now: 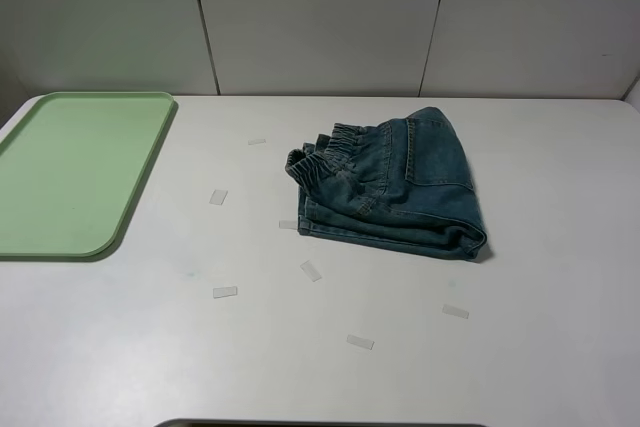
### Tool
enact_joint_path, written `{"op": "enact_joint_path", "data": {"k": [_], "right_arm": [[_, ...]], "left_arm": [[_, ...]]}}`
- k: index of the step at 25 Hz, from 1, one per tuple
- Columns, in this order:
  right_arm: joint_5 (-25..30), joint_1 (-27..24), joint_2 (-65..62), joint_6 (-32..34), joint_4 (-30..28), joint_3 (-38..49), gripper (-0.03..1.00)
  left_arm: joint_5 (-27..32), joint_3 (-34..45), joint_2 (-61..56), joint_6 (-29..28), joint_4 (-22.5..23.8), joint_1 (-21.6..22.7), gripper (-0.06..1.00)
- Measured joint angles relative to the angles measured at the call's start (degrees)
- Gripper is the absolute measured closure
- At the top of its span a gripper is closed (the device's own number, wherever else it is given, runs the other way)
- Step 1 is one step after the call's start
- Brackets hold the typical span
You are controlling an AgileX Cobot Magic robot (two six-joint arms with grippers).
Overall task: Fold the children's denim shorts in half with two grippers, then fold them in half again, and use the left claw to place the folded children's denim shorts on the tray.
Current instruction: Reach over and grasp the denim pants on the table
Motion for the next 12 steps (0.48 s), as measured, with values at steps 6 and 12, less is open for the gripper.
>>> {"op": "enact_joint_path", "data": {"k": [6,12], "right_arm": [[-0.1,0.0,0.0,-0.1,0.2,2.9,0.27],[0.0,0.6,0.0,-0.2,-0.9,5.4,0.27]], "left_arm": [[0.0,0.0,0.0,0.0,0.0,0.0,0.18],[0.0,0.0,0.0,0.0,0.0,0.0,0.18]]}}
